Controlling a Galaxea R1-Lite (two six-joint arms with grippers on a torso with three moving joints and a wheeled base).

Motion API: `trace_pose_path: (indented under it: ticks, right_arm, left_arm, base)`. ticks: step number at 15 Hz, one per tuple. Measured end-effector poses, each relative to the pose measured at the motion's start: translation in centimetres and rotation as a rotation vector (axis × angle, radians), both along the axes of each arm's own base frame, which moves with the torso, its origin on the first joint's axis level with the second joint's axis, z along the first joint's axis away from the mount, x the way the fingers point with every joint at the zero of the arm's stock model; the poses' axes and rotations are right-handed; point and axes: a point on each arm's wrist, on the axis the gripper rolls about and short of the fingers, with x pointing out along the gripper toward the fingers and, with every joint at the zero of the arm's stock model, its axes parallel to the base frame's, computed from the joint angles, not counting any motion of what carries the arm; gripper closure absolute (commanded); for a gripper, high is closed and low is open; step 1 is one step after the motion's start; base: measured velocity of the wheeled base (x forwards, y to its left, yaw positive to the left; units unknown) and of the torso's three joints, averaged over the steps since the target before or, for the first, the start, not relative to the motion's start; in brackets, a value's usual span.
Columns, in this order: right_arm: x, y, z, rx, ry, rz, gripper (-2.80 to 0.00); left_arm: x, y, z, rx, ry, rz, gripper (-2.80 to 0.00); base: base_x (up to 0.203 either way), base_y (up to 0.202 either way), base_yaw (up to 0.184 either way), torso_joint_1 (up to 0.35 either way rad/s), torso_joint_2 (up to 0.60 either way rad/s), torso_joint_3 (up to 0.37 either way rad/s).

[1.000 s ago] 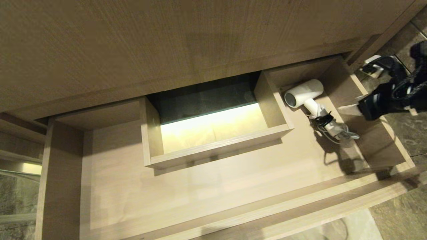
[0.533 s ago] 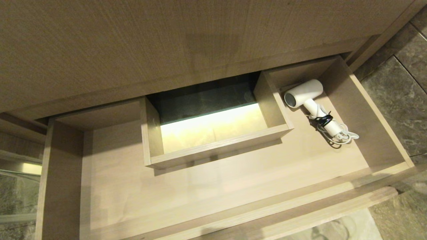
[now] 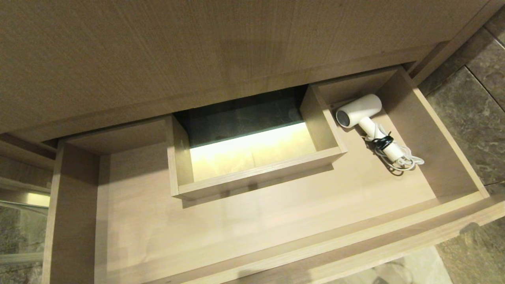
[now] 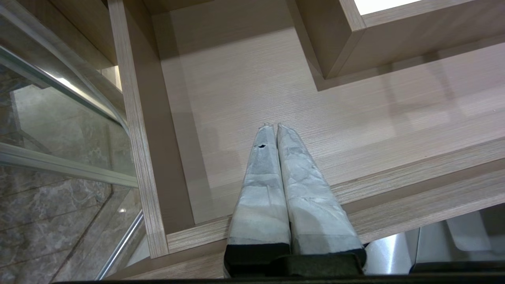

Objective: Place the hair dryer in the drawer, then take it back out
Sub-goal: Close the drawer

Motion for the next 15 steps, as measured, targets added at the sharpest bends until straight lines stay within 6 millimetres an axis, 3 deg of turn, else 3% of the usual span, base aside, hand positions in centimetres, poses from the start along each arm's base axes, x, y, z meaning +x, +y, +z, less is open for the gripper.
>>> trace_pose_path:
  ticks: [8,15]
  right_arm:
    - [5.7,-0.7,0.1,-0.013,-0.094,0.003,0.0]
    - [9.5,-0.9,2.4,0.041,-0.329,0.021,0.0]
  left_arm:
    - [0.0,0.0,0.0,0.0,0.0,-0.001,0.0]
    - [0.0,0.0,0.0,0.0,0.0,0.0,0.0]
  base:
    - [0.0,0.0,0.0,0.0,0.0,0.0]
    - [0.0,0.0,0.0,0.0,0.0,0.0]
